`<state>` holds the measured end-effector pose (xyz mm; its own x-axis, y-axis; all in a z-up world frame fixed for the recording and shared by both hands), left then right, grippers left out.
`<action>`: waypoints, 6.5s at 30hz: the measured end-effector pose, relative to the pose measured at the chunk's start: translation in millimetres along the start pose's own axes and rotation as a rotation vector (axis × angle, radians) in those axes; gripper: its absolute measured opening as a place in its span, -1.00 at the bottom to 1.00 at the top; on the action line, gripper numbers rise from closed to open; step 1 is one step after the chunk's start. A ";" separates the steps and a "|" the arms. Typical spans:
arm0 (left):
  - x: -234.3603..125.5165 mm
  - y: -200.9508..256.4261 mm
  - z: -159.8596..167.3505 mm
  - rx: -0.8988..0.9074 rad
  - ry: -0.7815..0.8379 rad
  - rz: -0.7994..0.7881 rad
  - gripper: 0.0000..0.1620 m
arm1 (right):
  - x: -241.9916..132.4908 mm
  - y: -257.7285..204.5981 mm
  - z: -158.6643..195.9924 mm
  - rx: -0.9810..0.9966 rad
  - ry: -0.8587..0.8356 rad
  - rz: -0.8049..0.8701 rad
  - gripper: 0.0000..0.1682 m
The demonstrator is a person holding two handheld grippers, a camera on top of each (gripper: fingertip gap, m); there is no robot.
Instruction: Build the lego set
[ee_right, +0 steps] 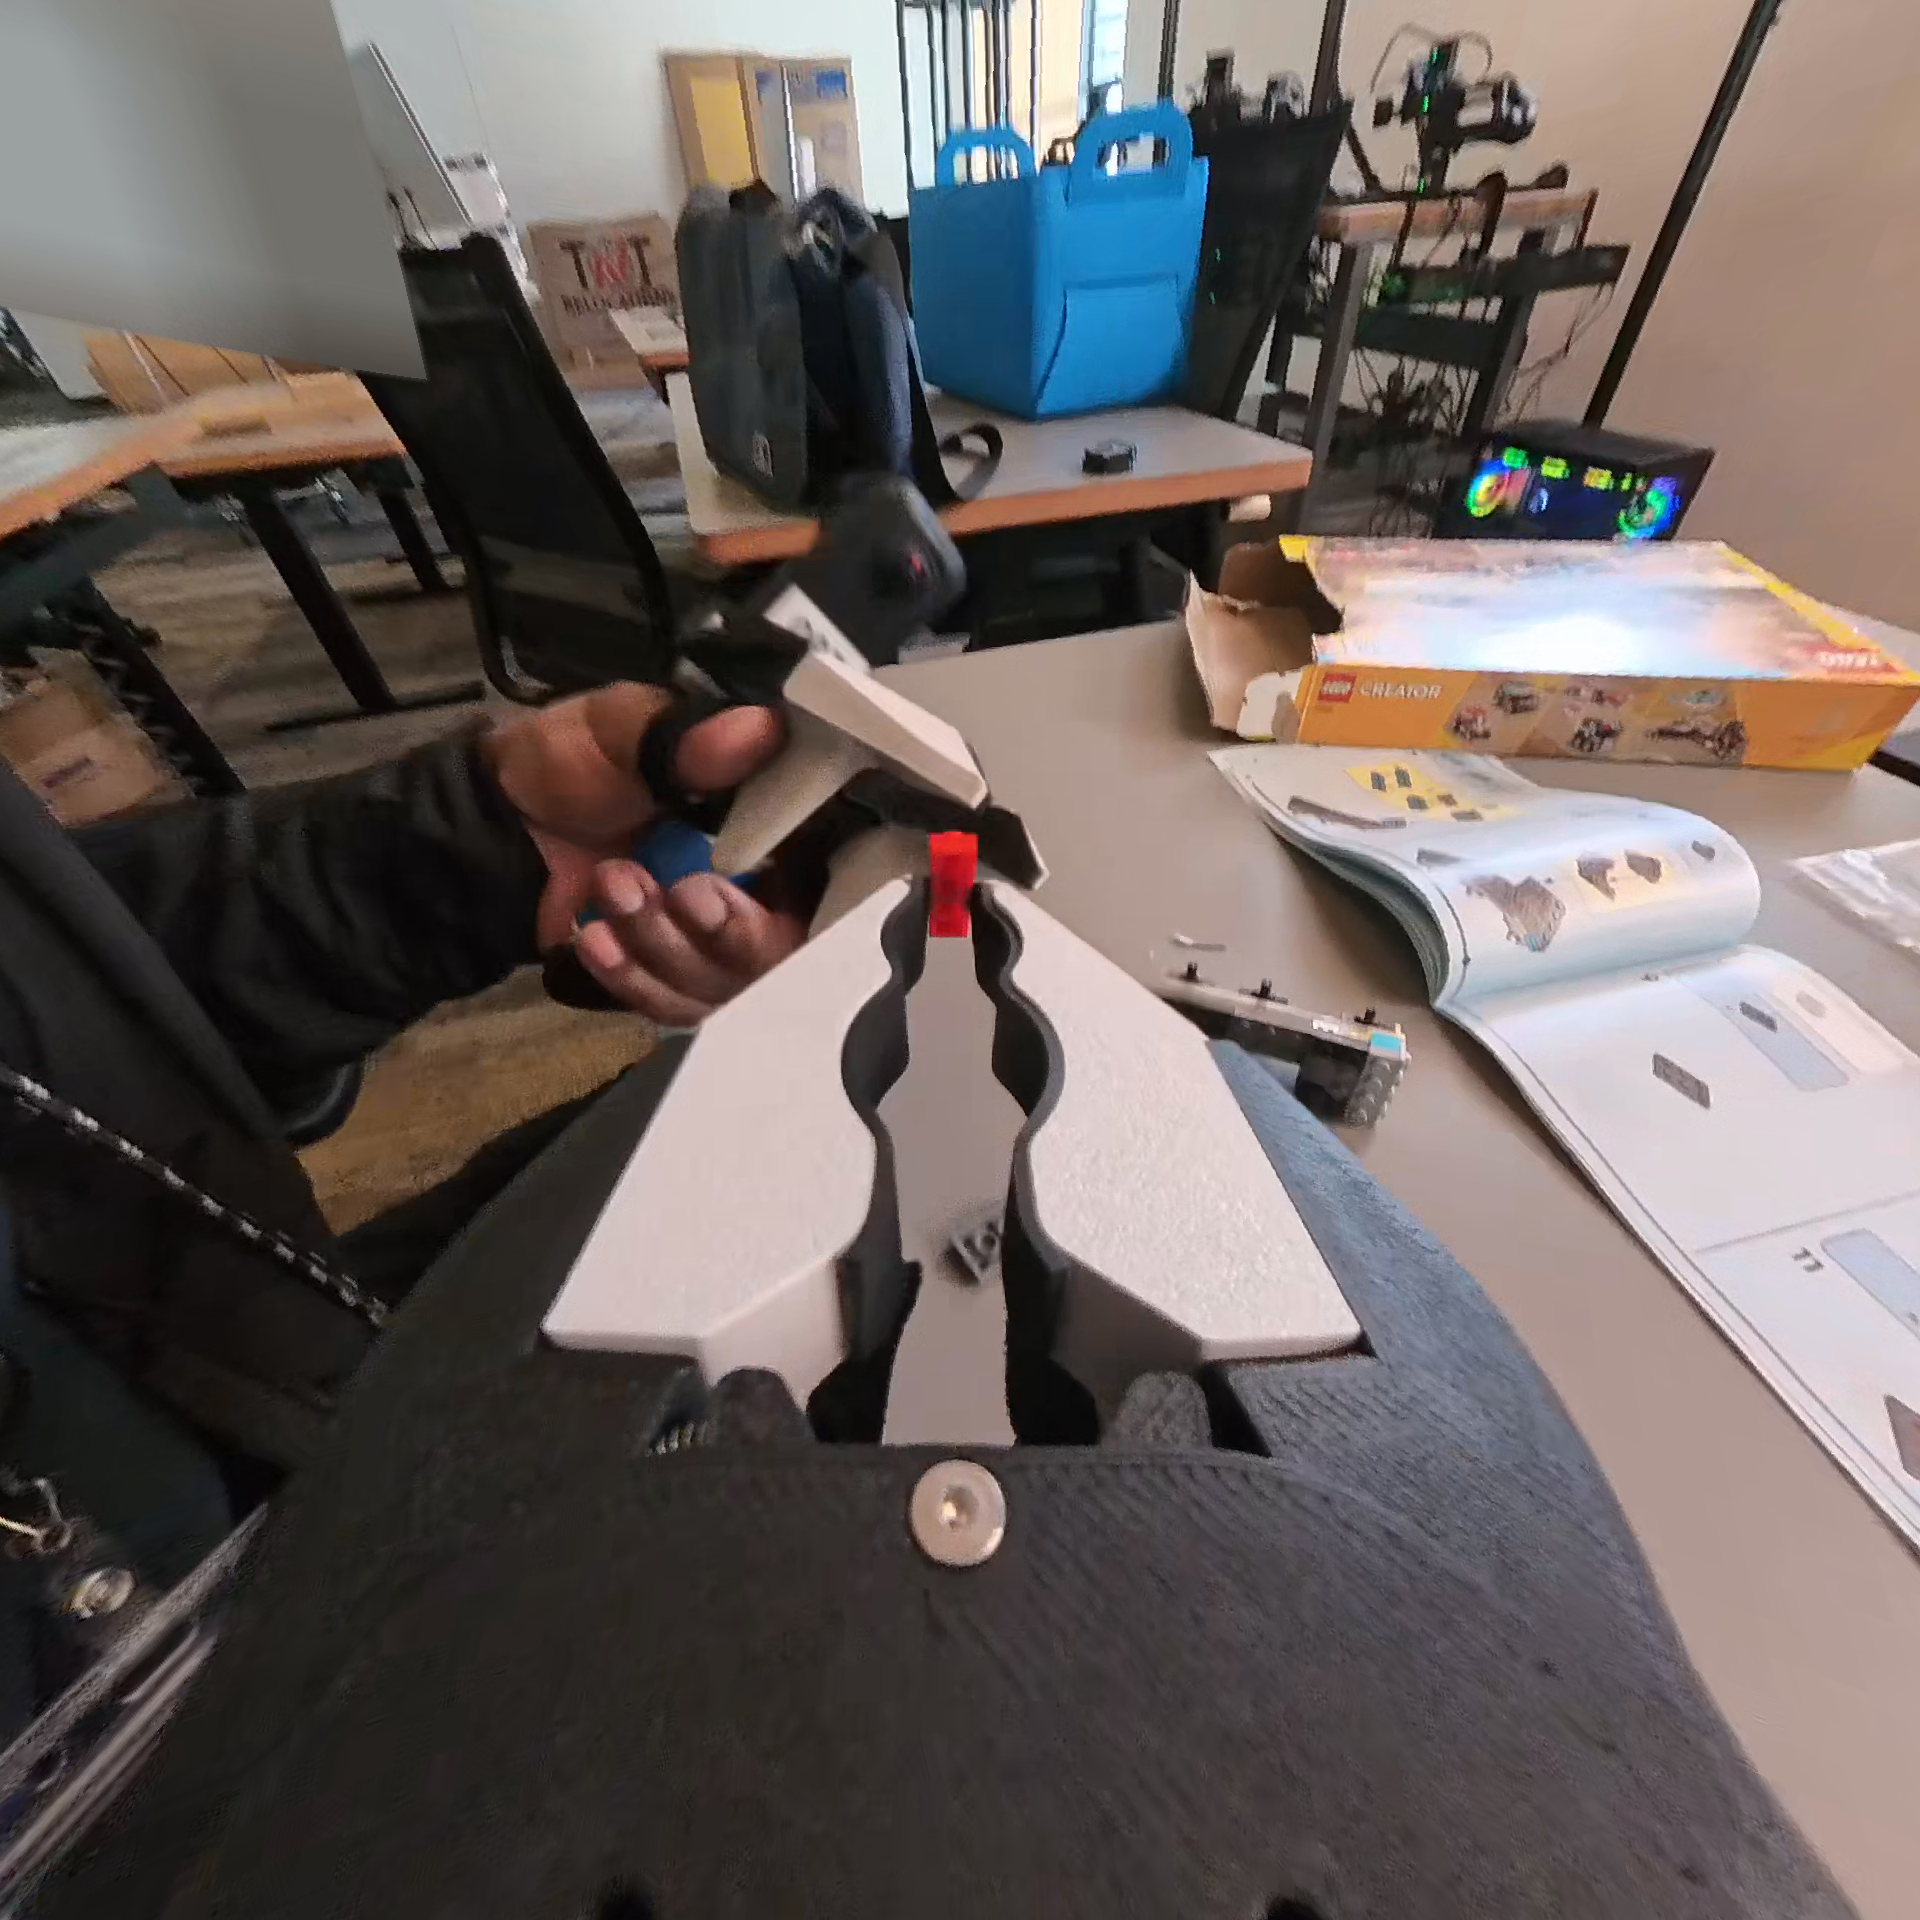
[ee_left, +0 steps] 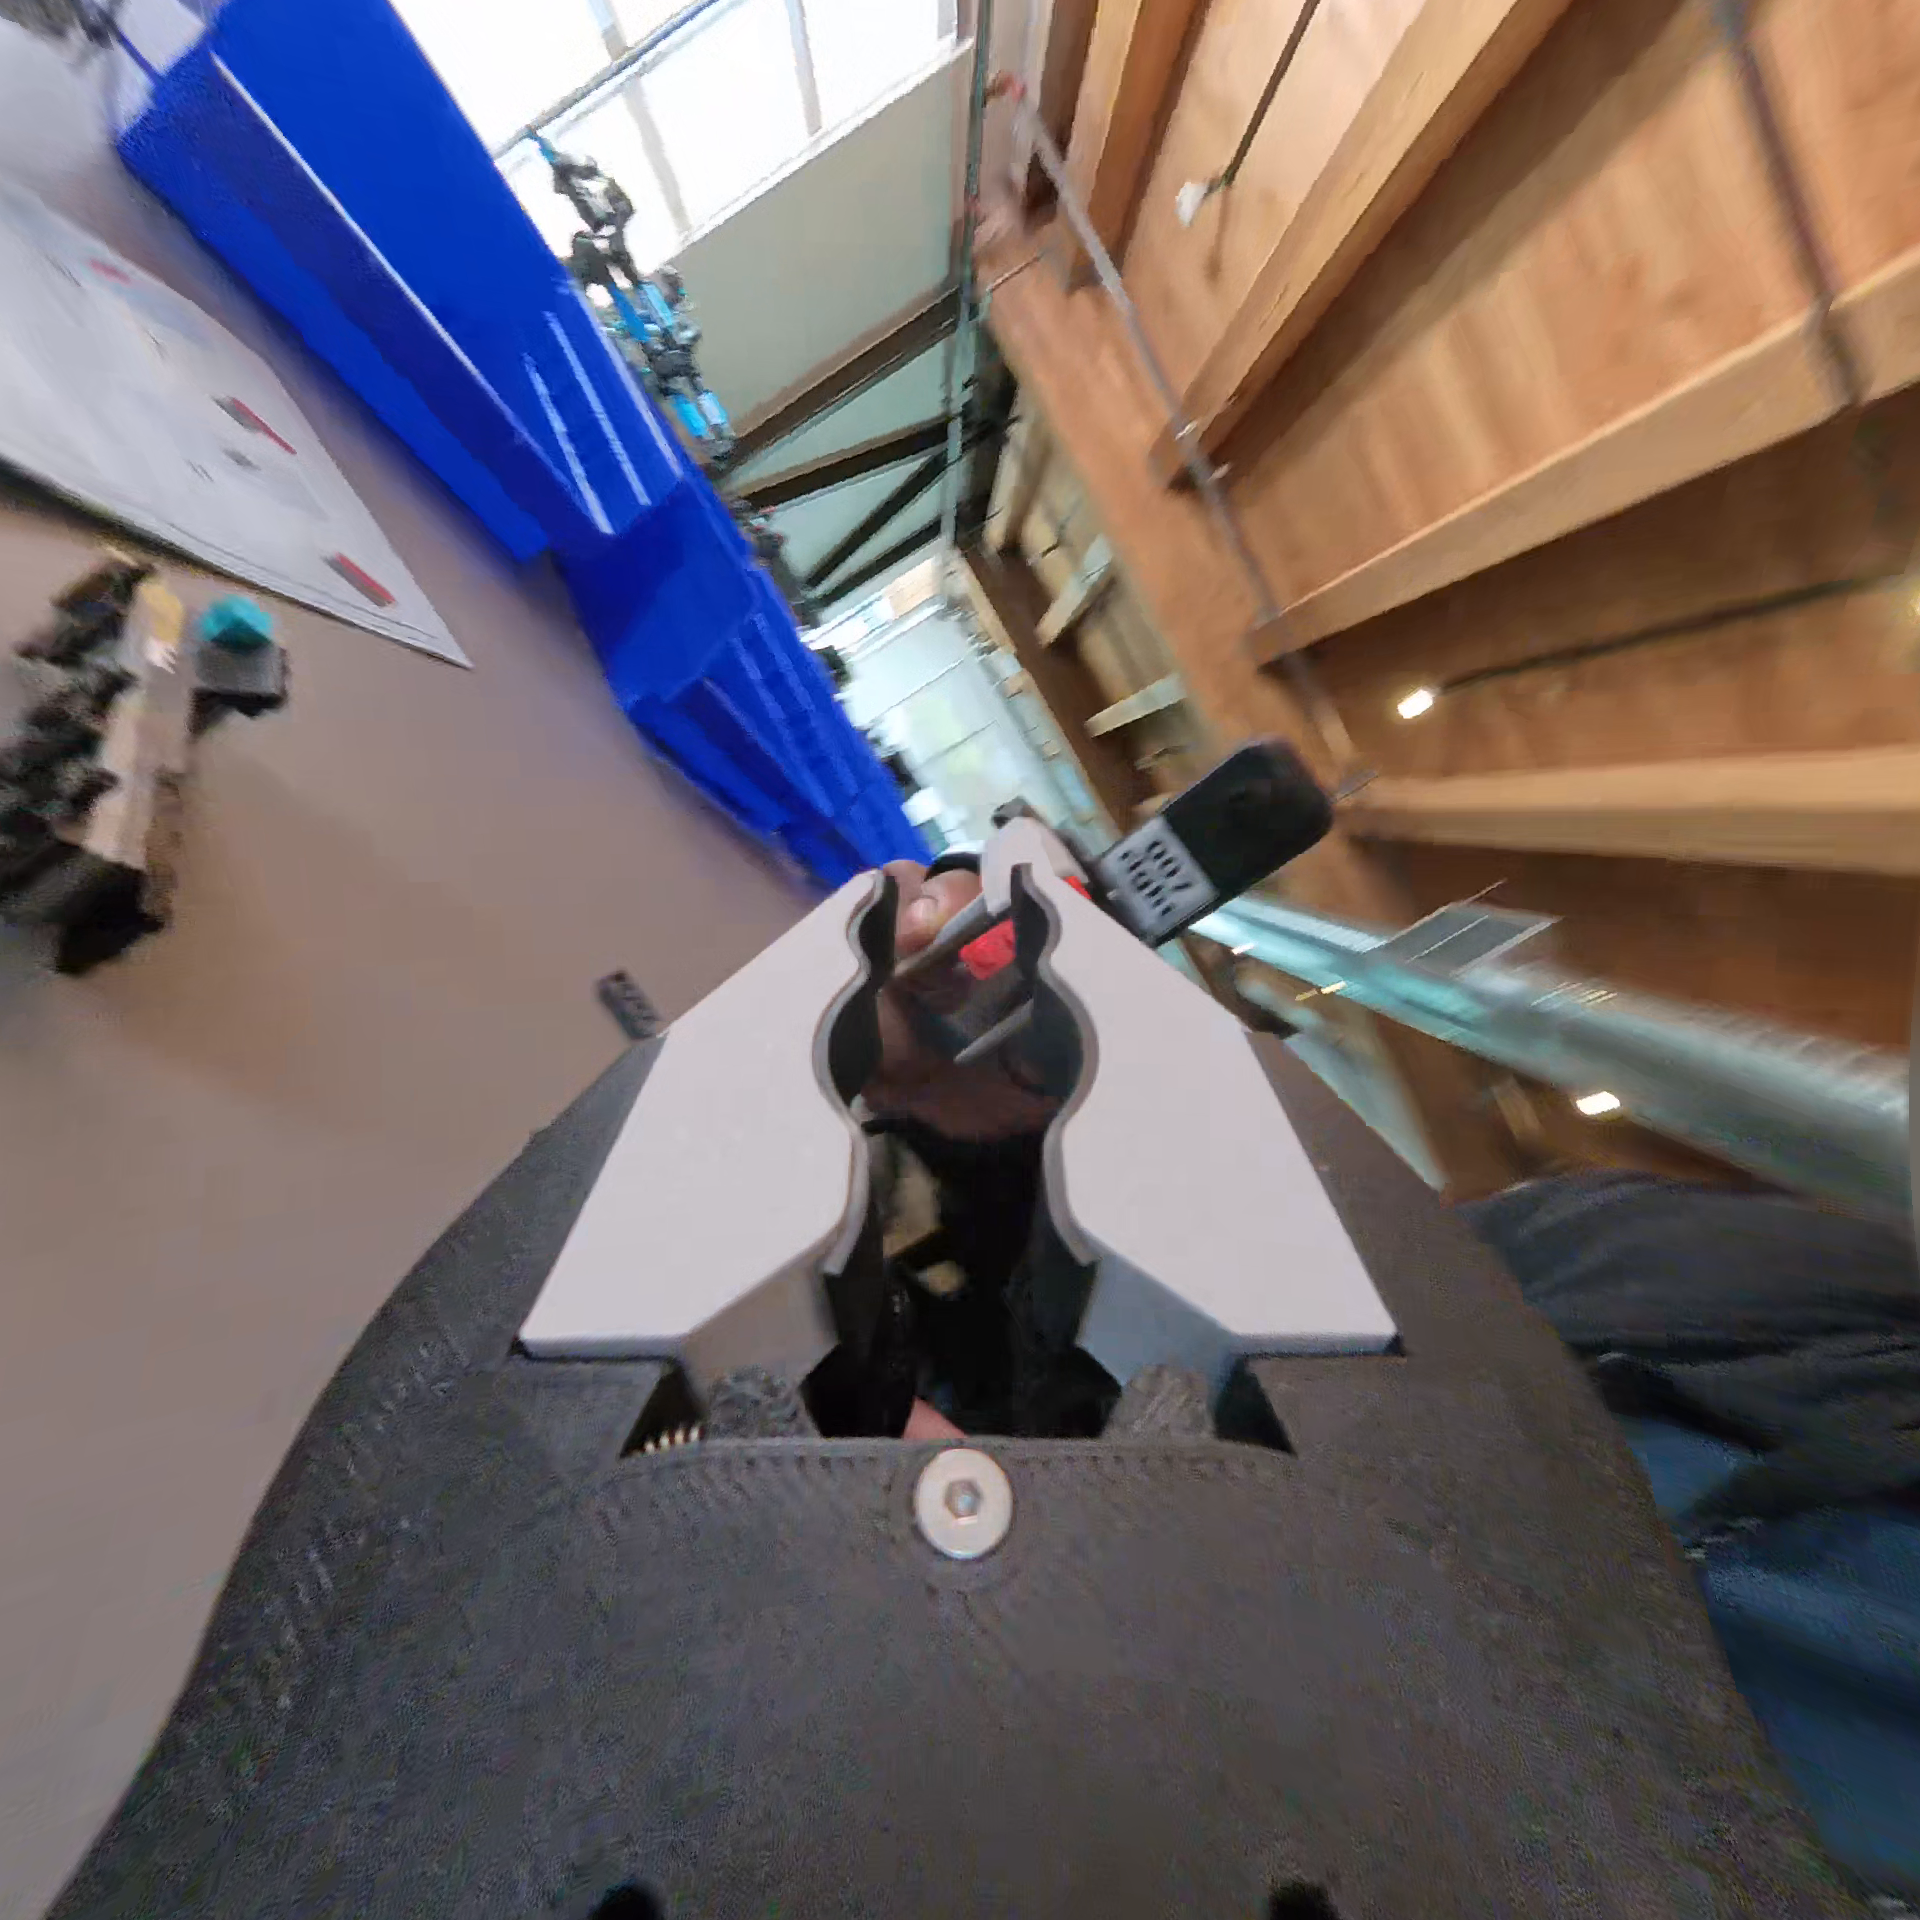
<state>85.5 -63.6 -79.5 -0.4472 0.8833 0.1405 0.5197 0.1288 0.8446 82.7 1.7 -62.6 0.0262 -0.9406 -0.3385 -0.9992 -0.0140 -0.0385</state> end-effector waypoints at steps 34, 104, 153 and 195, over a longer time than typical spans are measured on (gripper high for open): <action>4.1 17.8 -6.5 -0.155 0.106 0.292 -0.95 | 5.9 6.6 -15.6 -0.017 0.157 0.002 -0.89; -6.4 18.2 -5.6 -0.063 0.051 0.190 -0.91 | 6.9 -8.2 -24.1 -0.731 -0.113 0.202 -0.88; -3.1 -35.9 16.9 0.156 -0.168 -0.336 -0.91 | 29.2 16.3 84.9 -0.173 -0.536 0.087 -0.70; -2.1 -17.6 14.4 0.320 -0.163 -0.256 -0.90 | 27.7 6.9 28.6 -0.118 -0.359 0.098 -0.69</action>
<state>87.8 -61.3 -102.2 -0.4837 0.8610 -0.1573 0.6179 0.4632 0.6354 77.5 -14.8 -99.1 -0.0809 -0.7612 -0.6434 -0.9937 0.0115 0.1113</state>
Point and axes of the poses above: each gripper's, where its closed fingertips meet, x out along the fingers, z out of its underside, y = z × x across the jaws, the point moved 3 cm from there along -x, back along the fingers, and after that the axes turned 10 degrees about -y, right-handed, at the moved point
